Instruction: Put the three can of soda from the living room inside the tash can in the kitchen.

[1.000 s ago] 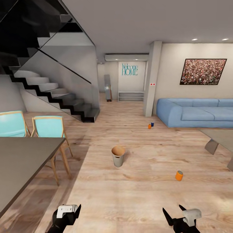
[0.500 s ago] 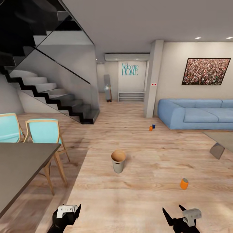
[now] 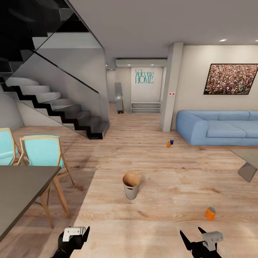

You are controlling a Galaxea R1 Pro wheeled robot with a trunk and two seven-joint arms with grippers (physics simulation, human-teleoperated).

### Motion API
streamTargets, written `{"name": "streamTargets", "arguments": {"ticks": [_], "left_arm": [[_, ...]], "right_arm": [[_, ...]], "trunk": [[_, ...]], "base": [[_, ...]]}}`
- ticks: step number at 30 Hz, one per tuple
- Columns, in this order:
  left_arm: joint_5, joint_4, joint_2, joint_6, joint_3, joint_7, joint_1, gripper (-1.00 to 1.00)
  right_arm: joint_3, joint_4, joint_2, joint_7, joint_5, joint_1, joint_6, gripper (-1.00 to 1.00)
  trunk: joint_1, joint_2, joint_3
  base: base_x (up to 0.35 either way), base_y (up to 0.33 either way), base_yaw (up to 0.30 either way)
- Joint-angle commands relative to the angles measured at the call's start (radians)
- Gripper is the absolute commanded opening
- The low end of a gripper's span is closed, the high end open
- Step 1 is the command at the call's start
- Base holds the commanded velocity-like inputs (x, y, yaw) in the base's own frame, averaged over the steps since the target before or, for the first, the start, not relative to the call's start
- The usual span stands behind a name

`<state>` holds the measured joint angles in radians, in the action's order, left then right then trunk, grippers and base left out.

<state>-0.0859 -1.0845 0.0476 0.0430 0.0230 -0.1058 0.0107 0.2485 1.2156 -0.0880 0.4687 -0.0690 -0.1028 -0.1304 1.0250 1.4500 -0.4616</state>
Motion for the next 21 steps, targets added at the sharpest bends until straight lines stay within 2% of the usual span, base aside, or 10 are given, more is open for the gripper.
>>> {"name": "streamTargets", "arguments": {"ticks": [1, 21], "left_arm": [[0.000, 0.000, 0.000, 0.000, 0.000, 0.000, 0.000, 1.00], [0.000, 0.000, 0.000, 0.000, 0.000, 0.000, 0.000, 1.00]], "right_arm": [[0.000, 0.000, 0.000, 0.000, 0.000, 0.000, 0.000, 1.00], [-0.004, -0.001, 0.001, 0.001, 0.000, 0.000, 0.000, 1.00]], "trunk": [[0.000, 0.000, 0.000], [0.000, 0.000, 0.000]], "base": [[0.308, 0.000, 0.000], [0.308, 0.000, 0.000]]}}
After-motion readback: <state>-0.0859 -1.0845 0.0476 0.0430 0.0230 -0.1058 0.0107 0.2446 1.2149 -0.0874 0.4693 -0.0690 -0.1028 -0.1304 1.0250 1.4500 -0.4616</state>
